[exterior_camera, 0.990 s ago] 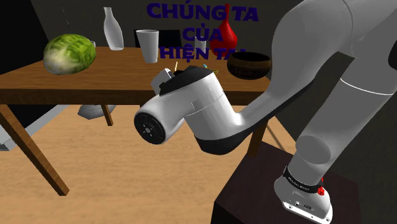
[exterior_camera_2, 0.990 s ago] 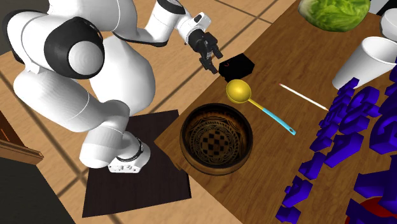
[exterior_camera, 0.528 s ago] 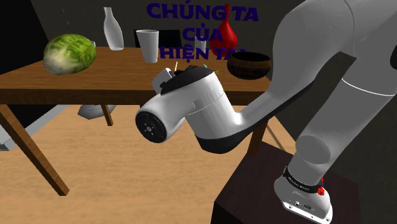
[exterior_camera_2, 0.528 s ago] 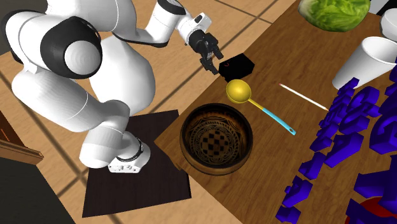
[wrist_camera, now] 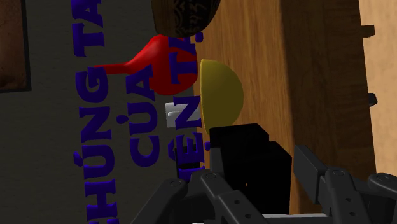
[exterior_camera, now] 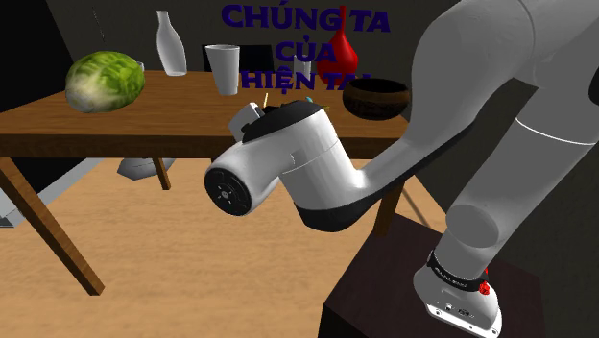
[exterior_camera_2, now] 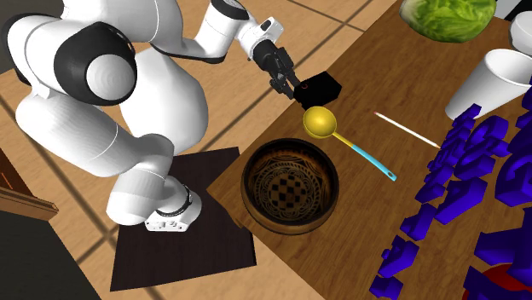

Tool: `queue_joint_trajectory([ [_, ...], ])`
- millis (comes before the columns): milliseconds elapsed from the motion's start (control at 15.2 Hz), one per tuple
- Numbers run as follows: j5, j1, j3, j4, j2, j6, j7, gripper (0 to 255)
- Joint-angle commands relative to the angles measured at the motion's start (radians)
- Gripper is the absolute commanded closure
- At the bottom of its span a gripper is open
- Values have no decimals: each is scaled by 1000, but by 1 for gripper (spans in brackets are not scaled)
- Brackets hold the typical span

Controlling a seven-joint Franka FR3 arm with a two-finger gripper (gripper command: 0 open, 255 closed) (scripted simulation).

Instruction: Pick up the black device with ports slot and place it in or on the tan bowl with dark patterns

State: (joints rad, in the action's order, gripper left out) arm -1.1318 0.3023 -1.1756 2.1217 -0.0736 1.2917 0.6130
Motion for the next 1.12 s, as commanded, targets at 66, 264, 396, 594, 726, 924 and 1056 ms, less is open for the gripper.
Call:
queue_joint_trajectory([
  [66,0,0,0,0,0,1,0,255],
  [264,13,-1,17,-14,-41,17,-44,255],
  [396,20,-3,28,-25,-65,25,-72,255],
  [594,27,-8,46,-43,-96,33,-112,255],
  [726,31,-10,57,-56,-114,37,-138,255],
  [924,34,-14,73,-77,-136,40,-177,255],
  [1056,34,-16,82,-92,-149,41,-202,255],
])
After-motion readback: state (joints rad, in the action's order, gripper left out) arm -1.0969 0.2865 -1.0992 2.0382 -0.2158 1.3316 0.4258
